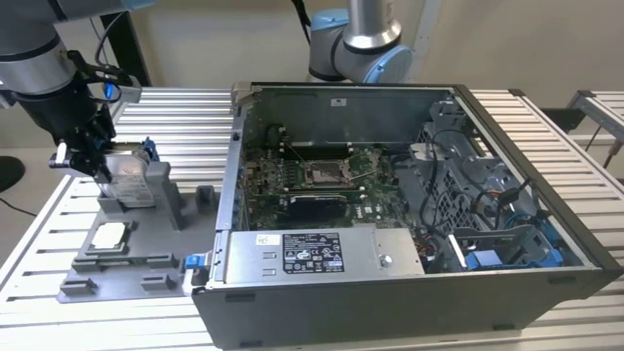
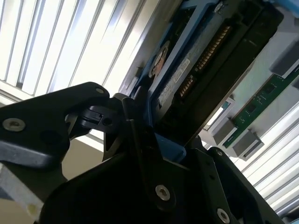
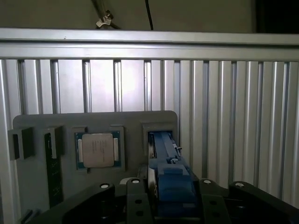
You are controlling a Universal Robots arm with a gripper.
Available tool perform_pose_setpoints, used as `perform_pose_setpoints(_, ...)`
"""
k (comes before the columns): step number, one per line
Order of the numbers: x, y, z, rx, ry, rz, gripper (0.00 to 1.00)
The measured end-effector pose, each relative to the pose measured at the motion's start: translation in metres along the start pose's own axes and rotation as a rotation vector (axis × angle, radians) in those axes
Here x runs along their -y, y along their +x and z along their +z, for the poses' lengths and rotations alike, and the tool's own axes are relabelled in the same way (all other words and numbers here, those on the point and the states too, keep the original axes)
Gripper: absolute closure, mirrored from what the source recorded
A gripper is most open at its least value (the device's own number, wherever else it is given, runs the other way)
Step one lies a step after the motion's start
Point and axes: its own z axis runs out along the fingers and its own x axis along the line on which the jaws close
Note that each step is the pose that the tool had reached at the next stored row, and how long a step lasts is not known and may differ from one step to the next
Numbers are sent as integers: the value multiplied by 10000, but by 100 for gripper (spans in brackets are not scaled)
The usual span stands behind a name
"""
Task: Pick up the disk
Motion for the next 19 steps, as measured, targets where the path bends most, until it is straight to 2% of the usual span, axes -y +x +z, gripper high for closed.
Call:
perform_pose_setpoints(2,0,1,1,-100,-8,0,100)
perform_pose_setpoints(8,-1,0,0,-111,-11,1,100)
perform_pose_setpoints(10,-1,0,0,-215,-9,2,100)
perform_pose_setpoints(11,-1,1,0,-225,-10,0,100)
perform_pose_setpoints(12,-1,1,0,-222,-10,0,100)
perform_pose_setpoints(14,-1,1,0,-161,-13,-1,100)
perform_pose_setpoints(19,-1,1,1,-176,-10,0,100)
